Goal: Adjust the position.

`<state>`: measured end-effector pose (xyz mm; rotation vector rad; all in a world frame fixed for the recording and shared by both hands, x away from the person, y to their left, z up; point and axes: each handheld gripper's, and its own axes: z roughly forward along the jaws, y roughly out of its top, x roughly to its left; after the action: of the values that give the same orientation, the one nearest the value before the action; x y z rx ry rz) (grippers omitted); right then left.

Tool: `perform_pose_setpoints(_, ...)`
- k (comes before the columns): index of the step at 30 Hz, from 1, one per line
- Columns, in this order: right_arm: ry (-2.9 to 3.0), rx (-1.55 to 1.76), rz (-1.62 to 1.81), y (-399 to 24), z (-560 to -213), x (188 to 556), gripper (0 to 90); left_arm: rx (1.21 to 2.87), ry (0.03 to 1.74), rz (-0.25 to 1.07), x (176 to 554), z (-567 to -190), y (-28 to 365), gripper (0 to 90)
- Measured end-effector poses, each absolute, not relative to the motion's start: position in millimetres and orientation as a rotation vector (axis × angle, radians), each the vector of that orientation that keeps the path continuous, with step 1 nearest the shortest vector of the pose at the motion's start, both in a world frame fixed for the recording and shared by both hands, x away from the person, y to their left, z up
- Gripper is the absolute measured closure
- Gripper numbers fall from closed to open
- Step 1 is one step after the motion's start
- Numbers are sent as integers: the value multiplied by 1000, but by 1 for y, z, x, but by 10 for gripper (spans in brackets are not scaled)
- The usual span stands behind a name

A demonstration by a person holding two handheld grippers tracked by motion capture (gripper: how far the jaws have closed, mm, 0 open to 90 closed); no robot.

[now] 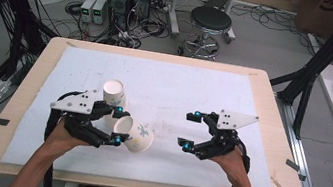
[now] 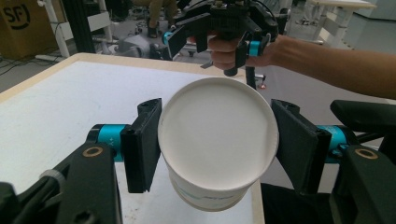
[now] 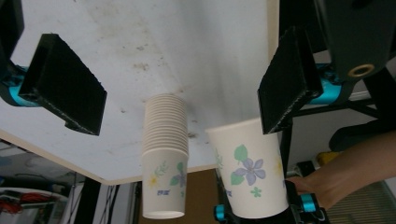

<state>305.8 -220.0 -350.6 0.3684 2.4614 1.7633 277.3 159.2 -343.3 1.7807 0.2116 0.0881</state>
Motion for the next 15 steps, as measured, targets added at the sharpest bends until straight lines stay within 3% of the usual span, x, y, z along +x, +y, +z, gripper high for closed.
perform_pose_setpoints(15, 2559, 195, 1810, -178, -346, 301, 157, 1766, 182, 63, 276, -343, 145, 370)
